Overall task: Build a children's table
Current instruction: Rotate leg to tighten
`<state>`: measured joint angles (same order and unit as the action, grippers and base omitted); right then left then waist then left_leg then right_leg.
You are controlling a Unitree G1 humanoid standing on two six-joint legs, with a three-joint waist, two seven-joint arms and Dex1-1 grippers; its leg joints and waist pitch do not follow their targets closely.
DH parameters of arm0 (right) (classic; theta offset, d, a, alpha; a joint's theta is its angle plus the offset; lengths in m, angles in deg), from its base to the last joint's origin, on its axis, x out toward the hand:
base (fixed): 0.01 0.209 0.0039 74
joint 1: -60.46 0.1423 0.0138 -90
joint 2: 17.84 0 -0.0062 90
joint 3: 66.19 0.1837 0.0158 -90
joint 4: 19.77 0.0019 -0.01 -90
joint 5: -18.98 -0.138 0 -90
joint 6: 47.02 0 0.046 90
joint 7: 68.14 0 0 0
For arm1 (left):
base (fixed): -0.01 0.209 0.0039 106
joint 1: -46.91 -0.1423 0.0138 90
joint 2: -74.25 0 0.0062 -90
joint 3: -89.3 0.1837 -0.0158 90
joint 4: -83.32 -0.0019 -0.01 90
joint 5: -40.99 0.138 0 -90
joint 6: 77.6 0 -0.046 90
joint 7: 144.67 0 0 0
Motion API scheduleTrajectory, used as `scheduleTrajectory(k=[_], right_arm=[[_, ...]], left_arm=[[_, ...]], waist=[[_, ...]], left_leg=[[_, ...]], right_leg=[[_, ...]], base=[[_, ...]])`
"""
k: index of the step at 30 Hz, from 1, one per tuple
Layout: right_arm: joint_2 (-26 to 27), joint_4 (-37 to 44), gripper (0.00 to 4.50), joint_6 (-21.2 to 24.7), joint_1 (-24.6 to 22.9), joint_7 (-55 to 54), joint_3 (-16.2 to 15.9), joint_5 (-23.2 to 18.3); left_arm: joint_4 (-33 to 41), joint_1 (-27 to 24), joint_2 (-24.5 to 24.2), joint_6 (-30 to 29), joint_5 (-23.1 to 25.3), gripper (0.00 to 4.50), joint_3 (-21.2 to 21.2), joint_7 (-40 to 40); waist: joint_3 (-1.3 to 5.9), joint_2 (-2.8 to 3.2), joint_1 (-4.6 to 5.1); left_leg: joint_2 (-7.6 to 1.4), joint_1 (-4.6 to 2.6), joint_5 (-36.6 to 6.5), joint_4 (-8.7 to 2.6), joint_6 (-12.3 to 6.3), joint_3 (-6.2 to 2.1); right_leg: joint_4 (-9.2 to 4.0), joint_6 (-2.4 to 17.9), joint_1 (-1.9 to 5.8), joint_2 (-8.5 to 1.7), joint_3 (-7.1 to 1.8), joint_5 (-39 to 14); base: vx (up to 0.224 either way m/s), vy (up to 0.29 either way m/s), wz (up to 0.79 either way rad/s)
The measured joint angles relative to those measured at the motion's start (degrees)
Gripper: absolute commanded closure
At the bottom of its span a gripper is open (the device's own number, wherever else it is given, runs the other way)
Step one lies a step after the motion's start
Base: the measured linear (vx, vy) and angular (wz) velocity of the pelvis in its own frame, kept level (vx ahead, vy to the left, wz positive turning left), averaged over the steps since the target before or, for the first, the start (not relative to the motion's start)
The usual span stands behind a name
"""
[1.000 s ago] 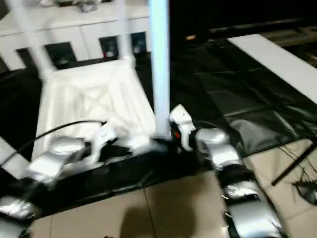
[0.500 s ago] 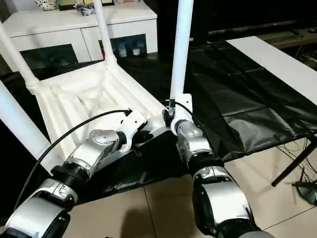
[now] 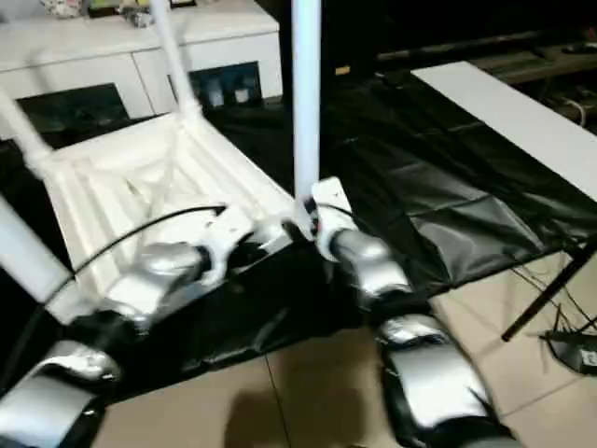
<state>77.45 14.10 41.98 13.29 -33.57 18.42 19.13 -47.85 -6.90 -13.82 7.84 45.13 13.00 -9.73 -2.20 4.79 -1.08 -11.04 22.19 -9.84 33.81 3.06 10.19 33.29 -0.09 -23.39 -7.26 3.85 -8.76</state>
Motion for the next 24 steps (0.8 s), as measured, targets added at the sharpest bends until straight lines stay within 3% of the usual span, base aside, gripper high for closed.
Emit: scheduleTrajectory(k=[7,12,16,17,21,22,24], right_arm=[[-7.6,11.2,0.35,-0.5,-6.3,19.6,-3.4,-2.7],[-9.4,14.8,0.35,0.9,-6.7,27.9,-4.0,-4.8],[-9.9,14.9,0.35,1.5,-6.7,30.4,-4.2,-4.8],[-10.0,14.9,0.61,1.8,-6.7,30.7,-4.2,-4.8],[-10.7,15.2,0.74,2.9,-6.7,32.6,-5.3,-4.8],[-11.0,15.4,1.03,3.0,-6.8,33.2,-5.7,-4.7],[-11.4,15.5,1.17,2.9,-6.8,33.8,-6.2,-4.2]], left_arm=[[6.6,-4.6,-5.6,2.5,-3.3,4.5,0.9,-12.7],[10.9,-7.0,-7.7,1.4,-4.8,4.5,2.0,-19.1],[11.4,-7.2,-7.8,1.0,-4.9,4.5,2.1,-19.9],[11.5,-7.2,-7.8,0.9,-4.9,4.5,2.1,-19.9],[12.4,-7.5,-8.0,0.6,-5.0,4.5,2.3,-20.1],[12.7,-7.7,-8.1,0.4,-5.0,4.5,2.3,-20.1],[13.0,-7.8,-8.1,0.2,-5.0,4.5,2.3,-20.3]], waist=[[-0.03,0.1,-1.79],[-0.03,0.09,-2.55],[-0.07,0.04,-2.43],[-0.07,0.03,-2.42],[-0.09,0.0,-2.47],[-0.09,0.0,-2.48],[-0.09,-0.01,-2.48]], left_leg=[[-0.02,0.26,-0.1,-0.14,-0.09,0.08],[-0.02,0.31,-0.1,-0.04,-0.01,0.2],[-0.05,0.3,-0.1,0.08,-0.01,0.39],[-0.05,0.3,-0.1,0.08,-0.01,0.4],[-0.05,0.31,-0.1,0.07,-0.01,0.41],[-0.05,0.33,-0.1,0.06,-0.02,0.42],[-0.06,0.34,-0.1,0.06,-0.03,0.42]], right_leg=[[-0.08,0.0,-0.25,-0.01,0.05,-0.1],[-0.05,0.0,-0.28,-0.04,-0.09,-0.1],[0.05,0.0,-0.28,-0.04,-0.26,-0.1],[0.05,0.0,-0.28,-0.04,-0.28,-0.1],[0.05,0.0,-0.3,-0.05,-0.26,-0.1],[0.05,0.0,-0.32,-0.04,-0.25,-0.1],[0.05,0.0,-0.33,-0.04,-0.24,-0.1]], base=[[0.008,-0.001,0.0],[0.0,0.0,0.0],[0.0,0.0,0.0],[0.0,0.0,0.0],[0.0,0.0,0.0],[0.0,0.0,0.0],[0.0,0.0,0.0]])
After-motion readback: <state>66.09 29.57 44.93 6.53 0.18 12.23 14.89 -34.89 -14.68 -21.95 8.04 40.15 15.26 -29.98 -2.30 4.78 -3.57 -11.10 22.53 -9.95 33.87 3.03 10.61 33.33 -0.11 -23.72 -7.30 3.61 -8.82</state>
